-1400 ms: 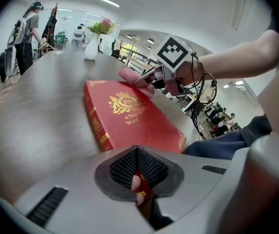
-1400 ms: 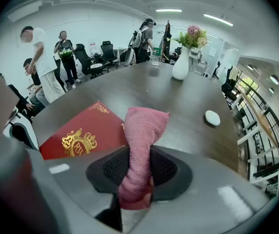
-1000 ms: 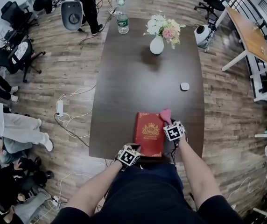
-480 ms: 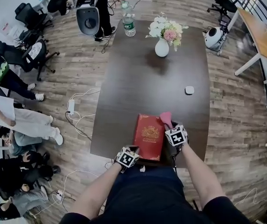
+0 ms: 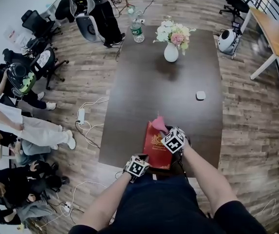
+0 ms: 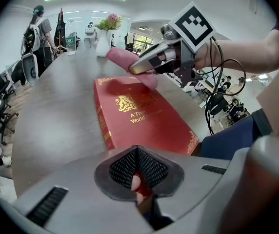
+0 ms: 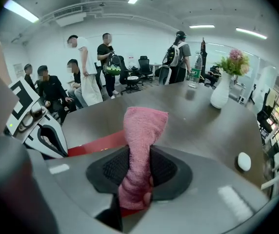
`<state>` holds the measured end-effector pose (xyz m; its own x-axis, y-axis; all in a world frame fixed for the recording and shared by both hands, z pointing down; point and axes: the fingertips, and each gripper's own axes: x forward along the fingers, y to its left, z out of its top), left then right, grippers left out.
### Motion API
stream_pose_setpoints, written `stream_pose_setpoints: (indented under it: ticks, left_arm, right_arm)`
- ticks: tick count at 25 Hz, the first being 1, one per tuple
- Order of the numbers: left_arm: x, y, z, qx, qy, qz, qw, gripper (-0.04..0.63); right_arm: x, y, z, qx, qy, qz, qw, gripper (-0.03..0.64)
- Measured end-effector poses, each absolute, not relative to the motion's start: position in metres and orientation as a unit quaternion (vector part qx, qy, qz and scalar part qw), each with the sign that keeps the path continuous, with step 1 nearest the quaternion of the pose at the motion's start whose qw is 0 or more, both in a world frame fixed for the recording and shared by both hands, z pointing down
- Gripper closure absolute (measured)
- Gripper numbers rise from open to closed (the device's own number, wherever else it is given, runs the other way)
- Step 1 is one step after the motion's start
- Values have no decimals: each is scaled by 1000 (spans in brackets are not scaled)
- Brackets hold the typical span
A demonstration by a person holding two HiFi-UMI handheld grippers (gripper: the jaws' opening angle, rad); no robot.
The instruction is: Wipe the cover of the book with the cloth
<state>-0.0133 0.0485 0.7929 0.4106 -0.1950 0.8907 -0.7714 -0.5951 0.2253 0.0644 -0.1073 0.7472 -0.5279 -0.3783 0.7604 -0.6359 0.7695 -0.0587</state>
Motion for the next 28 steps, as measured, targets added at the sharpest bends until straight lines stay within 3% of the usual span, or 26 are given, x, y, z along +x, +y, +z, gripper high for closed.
stream_pose_setpoints:
  ticks: [16,28]
  left_arm:
    - [-13,50,794,787,-308,422,328,600]
    - [-15,51,791,785,-311,423,328,600]
  right_arm:
    - [-17,-111,769,209,-867,92,443,499]
    - [-26,-104,786,171,-863,47,473,499]
